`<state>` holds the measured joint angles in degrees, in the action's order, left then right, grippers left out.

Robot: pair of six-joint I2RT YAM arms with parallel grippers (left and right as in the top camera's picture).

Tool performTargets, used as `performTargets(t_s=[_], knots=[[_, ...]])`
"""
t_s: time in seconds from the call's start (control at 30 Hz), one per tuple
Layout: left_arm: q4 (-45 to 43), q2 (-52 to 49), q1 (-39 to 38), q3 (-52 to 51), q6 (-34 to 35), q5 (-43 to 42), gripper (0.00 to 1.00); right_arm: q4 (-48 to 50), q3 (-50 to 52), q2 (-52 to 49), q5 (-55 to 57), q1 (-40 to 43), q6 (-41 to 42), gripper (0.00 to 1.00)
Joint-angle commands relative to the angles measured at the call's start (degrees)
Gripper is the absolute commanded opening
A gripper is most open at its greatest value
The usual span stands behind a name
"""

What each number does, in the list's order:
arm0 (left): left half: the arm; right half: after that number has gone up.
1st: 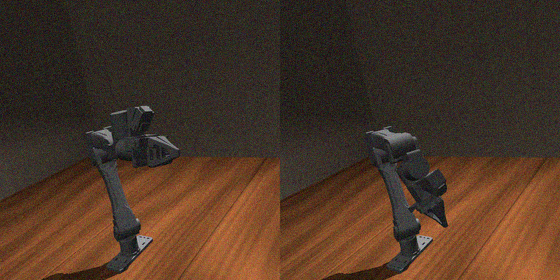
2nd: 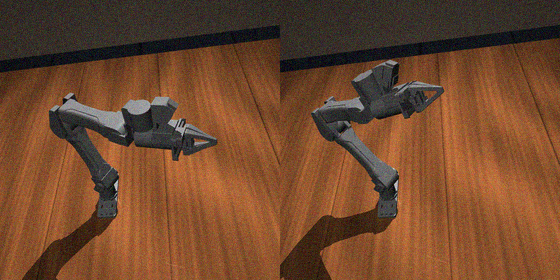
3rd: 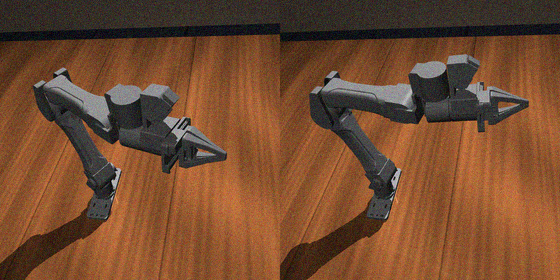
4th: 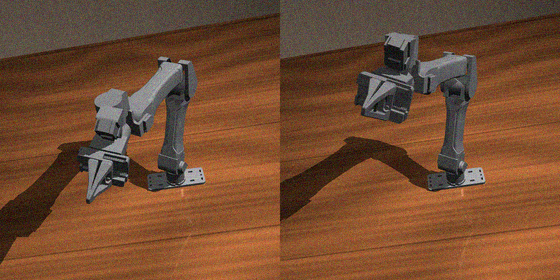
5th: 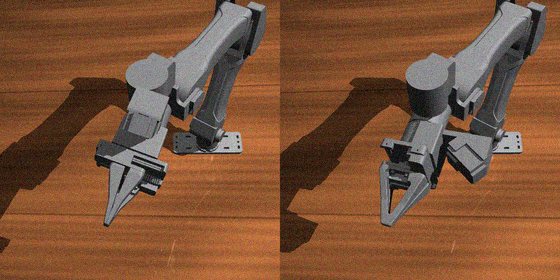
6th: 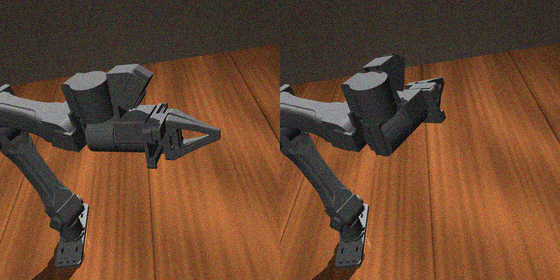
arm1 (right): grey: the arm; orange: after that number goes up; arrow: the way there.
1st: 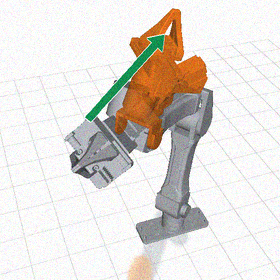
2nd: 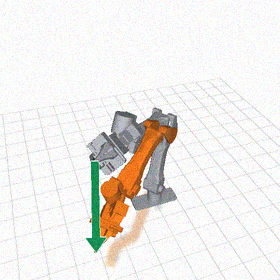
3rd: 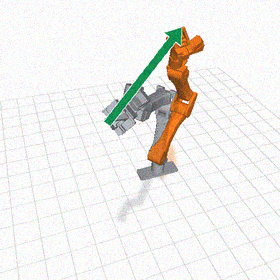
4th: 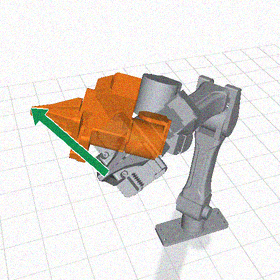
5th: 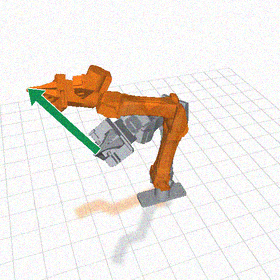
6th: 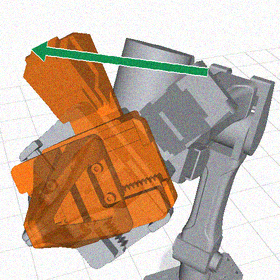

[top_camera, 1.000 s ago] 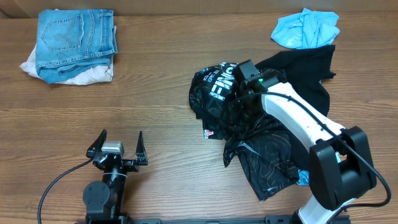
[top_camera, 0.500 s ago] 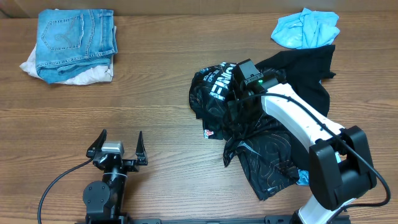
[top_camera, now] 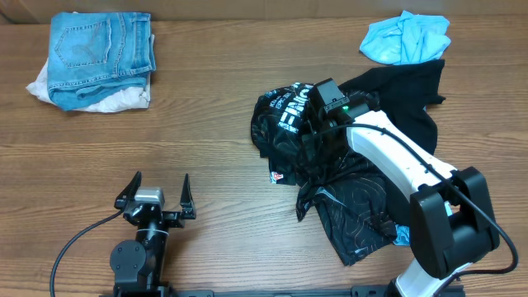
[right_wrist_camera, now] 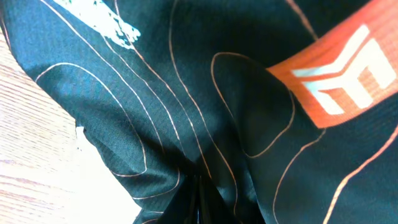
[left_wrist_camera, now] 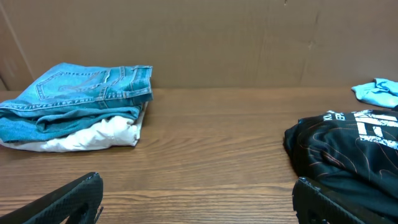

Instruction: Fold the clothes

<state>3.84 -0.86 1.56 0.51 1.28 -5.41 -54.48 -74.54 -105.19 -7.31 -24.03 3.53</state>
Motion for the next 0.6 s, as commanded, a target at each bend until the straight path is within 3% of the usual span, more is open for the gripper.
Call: performTargets(t_s=[0.0,0.4,0.57], knots=[[0.1,0.6,0.4,-0.2,-0.7,-0.4,1.0,0.2,0.4,-0.4,-0.5,0.0,-0.1,0.04],[0.1,0.6,0.4,-0.2,-0.7,-0.4,1.0,-1.5,-6.0,1.9,-0.5,0.0,4.1,0.04],[0.1,0.6,0.4,-0.2,-0.7,-0.4,1.0,-4.0,-11.1,6.2,-6.2,0.0,4.2,0.04]])
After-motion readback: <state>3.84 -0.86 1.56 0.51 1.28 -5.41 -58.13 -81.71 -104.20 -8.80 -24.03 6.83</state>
